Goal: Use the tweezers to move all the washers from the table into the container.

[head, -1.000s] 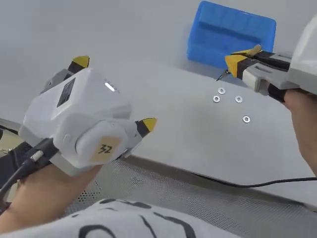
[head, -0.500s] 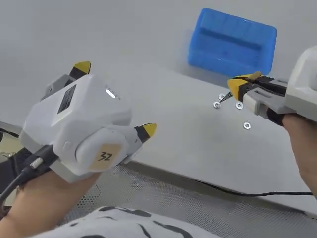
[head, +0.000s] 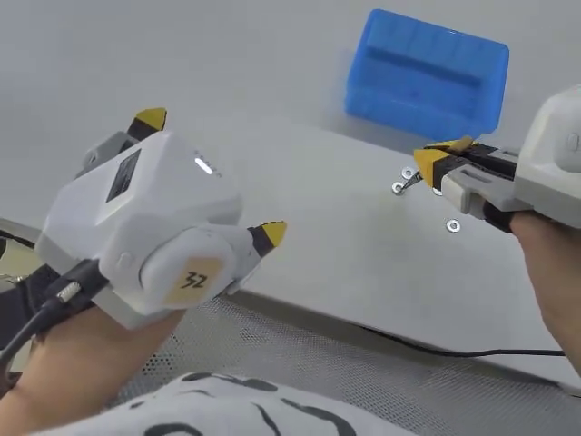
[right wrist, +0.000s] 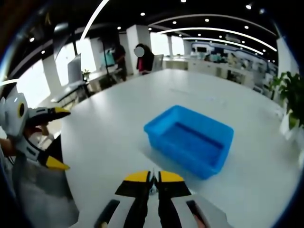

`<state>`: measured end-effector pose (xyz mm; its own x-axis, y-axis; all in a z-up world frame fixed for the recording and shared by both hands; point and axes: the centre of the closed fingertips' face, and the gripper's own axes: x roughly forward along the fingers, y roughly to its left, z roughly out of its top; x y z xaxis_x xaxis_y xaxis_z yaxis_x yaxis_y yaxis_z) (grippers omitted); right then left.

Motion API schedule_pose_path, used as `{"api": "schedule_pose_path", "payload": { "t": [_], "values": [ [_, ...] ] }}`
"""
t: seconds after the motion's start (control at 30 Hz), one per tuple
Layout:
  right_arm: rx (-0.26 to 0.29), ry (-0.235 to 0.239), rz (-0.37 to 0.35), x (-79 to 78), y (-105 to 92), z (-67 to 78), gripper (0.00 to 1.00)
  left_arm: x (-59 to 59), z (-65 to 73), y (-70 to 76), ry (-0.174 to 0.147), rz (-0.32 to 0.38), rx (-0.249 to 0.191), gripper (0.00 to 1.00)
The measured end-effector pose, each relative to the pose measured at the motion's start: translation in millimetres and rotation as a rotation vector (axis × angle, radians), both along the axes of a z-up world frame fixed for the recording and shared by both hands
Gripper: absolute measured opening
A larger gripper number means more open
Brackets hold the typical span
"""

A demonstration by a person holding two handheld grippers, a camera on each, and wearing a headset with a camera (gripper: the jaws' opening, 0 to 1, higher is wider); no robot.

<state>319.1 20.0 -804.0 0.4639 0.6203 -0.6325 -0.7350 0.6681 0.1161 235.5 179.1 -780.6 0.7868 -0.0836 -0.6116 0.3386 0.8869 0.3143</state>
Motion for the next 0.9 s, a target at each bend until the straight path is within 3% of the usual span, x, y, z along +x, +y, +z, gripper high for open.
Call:
{"api": "schedule_pose_path", "payload": {
  "t": [0.27, 0.43, 0.9],
  "values": [
    [-0.007, 0.001, 0.007, -0.1, 2.6, -2.0, 0.03, -0.2, -0.4, 0.3, 0.003, 0.000, 0.003, 0.91],
    [-0.051, -0.035, 0.034, -0.7, 3.1, -1.3, 0.02, -0.4, -0.2, 0.5, 0.002, -0.001, 0.004, 0.91],
    [-0.033, -0.006, 0.038, -2.4, 6.5, 11.5, 0.01, -0.8, -0.8, 0.7, 0.004, -0.004, 0.007, 0.90]
  ]
}}
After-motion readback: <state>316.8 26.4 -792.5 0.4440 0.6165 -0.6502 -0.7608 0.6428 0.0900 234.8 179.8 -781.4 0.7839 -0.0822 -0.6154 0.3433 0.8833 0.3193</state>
